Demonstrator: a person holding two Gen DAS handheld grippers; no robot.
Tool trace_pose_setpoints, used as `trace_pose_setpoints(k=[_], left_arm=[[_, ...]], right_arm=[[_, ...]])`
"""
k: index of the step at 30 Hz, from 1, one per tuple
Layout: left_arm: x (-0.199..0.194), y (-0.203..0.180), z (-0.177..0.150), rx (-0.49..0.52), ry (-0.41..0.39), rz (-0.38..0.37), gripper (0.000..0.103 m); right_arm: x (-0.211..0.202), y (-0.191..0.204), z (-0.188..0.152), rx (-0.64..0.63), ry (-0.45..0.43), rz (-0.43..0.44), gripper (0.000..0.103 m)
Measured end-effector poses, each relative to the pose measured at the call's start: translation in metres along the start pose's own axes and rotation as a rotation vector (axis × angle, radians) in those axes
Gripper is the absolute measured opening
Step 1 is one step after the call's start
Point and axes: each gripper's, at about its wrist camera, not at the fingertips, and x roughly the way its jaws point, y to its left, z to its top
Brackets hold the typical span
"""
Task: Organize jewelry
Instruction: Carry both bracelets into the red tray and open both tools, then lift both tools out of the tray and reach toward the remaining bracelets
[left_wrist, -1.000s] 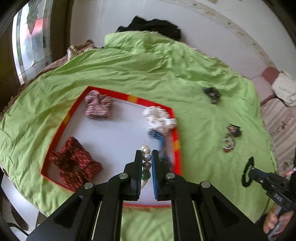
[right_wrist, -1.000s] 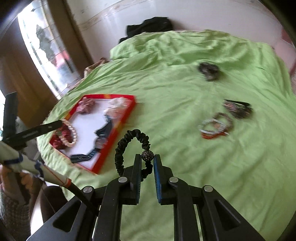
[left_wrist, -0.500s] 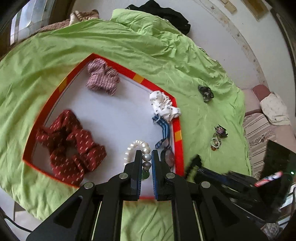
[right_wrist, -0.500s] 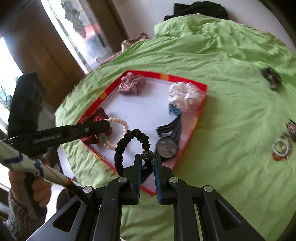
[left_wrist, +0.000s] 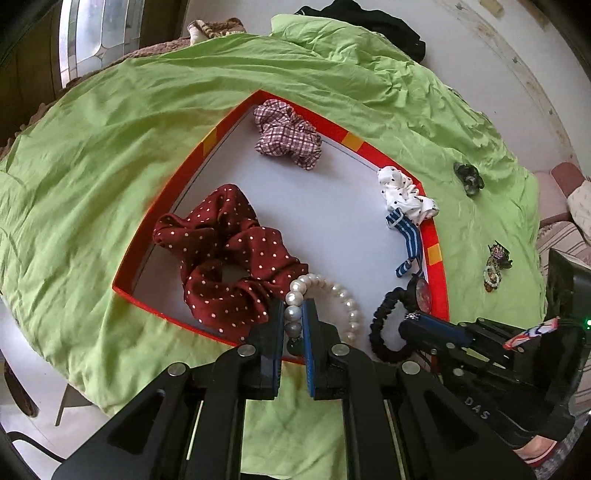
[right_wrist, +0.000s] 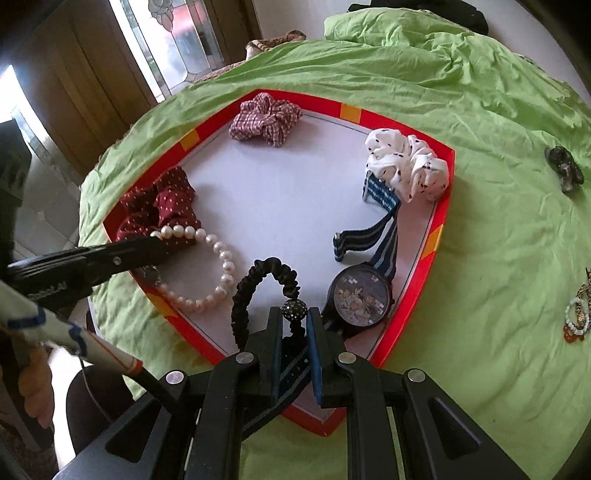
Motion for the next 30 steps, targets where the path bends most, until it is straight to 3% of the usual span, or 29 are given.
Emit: trace_pose_setpoints(k=[5,11,13,15,20,24,30], left_arm=[[-0.001,-0.008,-0.006,0.002,0.006,-0.025,0.009],[-0.015,-0.021,-0.012,0.018,-0.017,0.003,0.010],[-0.025,-0.022,-0.015,0.009,-0.040,0.011,0.014],[-0.037,-0.023,-0.019,-0.004,-0.072,0.034,0.030],[-0.058,-0.032,-0.030,-0.007,-0.117,0.079,0.032],[-0.065,-0.048,-0.037,0.025,-0.135,0.115,0.041],[-0.062,-0.084,-0.049,0.087,-0.125,0.133,0.048]], right_arm=[[-0.003,0.000,-0.003,0.001,-0.002,-0.007,0.015],[-0.019,-0.006,-0.009,0.032,-0.027,0.010,0.019],[-0.031,-0.010,-0.014,0.043,-0.050,0.014,0.021],[-0.040,-0.015,-0.018,0.055,-0.067,0.011,0.028],[-0.067,-0.038,-0.042,0.102,-0.102,-0.004,0.030],[-0.085,-0.061,-0.064,0.145,-0.123,-0.042,0.031],[-0.103,-0.104,-0.102,0.242,-0.131,-0.088,0.031]])
